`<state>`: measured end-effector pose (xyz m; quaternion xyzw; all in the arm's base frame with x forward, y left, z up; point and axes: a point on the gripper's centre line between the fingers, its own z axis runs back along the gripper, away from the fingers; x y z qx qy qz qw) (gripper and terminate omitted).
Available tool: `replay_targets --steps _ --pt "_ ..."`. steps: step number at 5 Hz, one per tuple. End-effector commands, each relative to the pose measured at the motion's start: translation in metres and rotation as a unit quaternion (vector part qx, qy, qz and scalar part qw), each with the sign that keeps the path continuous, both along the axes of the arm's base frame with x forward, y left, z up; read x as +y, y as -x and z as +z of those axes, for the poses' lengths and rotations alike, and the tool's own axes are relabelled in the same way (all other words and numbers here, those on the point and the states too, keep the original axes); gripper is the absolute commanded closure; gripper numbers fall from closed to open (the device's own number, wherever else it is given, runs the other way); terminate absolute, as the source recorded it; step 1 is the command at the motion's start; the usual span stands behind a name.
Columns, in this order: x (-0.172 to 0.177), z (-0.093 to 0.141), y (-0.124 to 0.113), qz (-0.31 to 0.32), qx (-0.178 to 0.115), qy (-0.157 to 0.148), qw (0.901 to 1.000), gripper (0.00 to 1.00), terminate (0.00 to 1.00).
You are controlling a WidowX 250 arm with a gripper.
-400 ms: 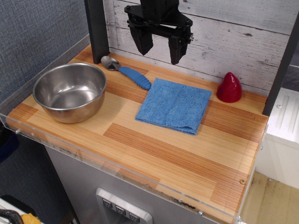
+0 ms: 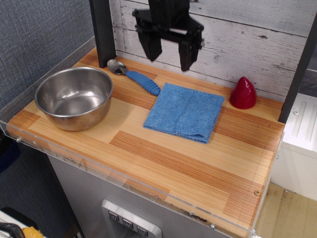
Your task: Put the bowl on the cloth.
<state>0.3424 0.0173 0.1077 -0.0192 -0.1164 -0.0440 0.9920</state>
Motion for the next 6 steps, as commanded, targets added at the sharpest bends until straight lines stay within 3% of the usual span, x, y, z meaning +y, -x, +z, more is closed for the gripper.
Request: replay_targets --steps 1,3,4,6 --pt "0.023 0.001 0.029 0.024 -0.019 -0.026 0.9992 0.00 0.00" --pt "0.054 -0.009 0.050 0.073 -0.007 -0.061 0.9954 0.00 0.00" --pt "0.067 -0.017 0.048 0.076 -0.023 -0.095 0.9923 0.00 0.00" --pt "0.070 -0.038 0.051 0.054 -0.007 -0.164 0.9849 0.00 0.00"
